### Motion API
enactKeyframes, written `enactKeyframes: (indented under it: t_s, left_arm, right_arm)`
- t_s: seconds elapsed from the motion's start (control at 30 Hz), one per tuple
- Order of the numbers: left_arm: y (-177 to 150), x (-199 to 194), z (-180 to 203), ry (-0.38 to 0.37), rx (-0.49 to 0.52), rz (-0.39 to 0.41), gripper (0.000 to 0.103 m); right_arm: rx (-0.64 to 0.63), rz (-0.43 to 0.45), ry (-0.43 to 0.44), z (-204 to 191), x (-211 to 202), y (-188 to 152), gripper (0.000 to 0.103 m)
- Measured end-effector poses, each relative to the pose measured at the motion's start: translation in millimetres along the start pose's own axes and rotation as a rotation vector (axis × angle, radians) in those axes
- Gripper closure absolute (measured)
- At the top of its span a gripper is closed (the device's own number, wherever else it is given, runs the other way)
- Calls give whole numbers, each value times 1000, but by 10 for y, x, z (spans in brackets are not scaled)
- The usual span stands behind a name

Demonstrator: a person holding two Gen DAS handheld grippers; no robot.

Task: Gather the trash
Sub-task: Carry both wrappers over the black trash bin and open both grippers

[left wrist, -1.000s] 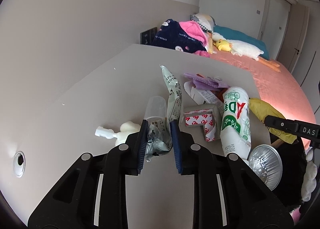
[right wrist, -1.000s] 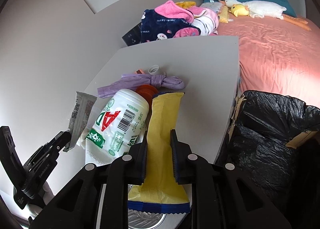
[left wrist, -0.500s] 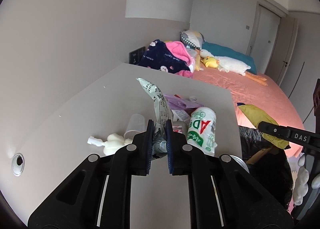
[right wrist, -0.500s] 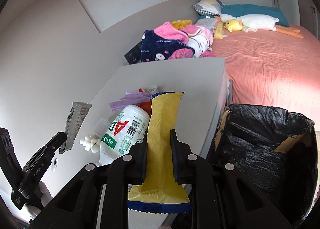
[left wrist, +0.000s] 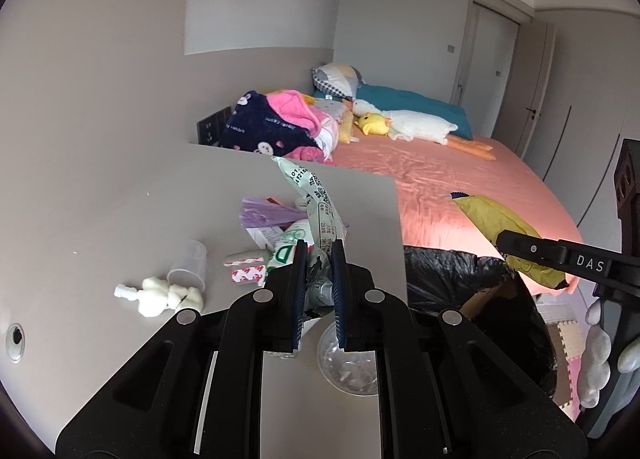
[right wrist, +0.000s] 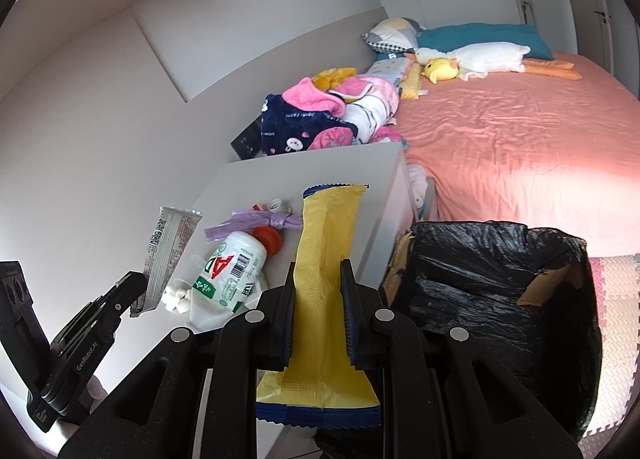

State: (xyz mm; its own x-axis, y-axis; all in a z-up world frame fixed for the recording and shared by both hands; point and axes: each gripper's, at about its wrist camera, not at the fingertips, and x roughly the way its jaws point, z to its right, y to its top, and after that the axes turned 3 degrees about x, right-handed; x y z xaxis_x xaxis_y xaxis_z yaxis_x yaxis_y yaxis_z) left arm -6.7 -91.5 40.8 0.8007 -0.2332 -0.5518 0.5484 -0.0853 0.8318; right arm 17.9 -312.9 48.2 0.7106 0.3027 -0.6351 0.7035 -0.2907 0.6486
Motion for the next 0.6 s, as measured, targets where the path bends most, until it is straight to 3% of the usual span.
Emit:
enactKeyframes:
  t_s: [0.6]
  left_arm:
    - [-6, 315, 783, -251, 64, -78, 92]
  right_arm:
    - [68, 65, -70, 529, -433, 3, 82]
